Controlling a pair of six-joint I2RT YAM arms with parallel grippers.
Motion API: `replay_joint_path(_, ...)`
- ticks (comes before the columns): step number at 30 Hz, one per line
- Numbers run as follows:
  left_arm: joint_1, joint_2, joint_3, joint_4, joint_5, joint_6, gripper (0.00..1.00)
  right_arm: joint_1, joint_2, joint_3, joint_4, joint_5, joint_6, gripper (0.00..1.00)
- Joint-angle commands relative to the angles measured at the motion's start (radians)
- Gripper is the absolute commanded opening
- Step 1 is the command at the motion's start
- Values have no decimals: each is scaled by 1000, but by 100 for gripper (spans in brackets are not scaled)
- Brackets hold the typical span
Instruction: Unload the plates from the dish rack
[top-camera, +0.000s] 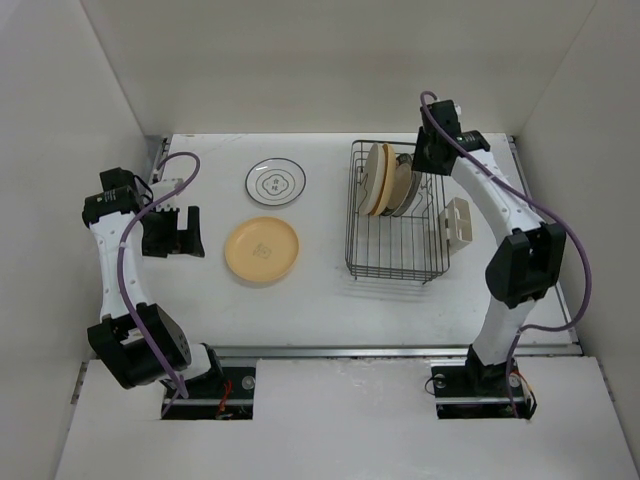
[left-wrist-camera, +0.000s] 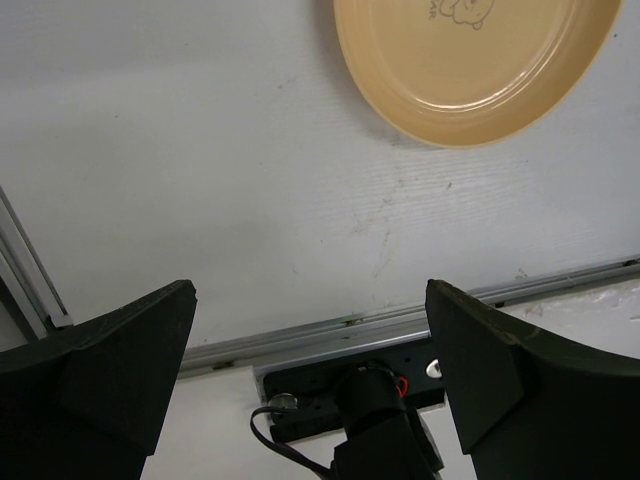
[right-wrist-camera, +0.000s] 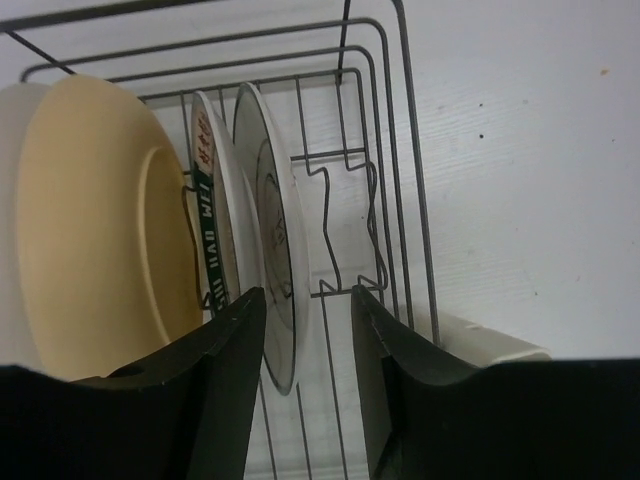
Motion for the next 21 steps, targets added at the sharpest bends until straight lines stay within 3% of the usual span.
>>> replay_joint_path(1,-5,-22,-10,-6,-10,-5,99,5,38,-12,29,4,5,45)
replay_joint_path(9,-5,-33,-20,-6,-19,-5,99,5,96,-12,29,-3,5,31)
replay_joint_path(12,-5,-33,-20,-6,-19,-5,99,5,105,-3,29,-17,5,12)
replay_joint_path(13,-5,-33,-20,-6,-19,-5,99,5,105,-3,20,-17,5,0)
replay_joint_path(16,-5,-33,-20,-15,-19,-5,99,5,48,37,10,26,5,0)
replay_joint_path(21,-14,-33,-10,-15,-19,-5,99,39,-11,204,-73,285,-46,0)
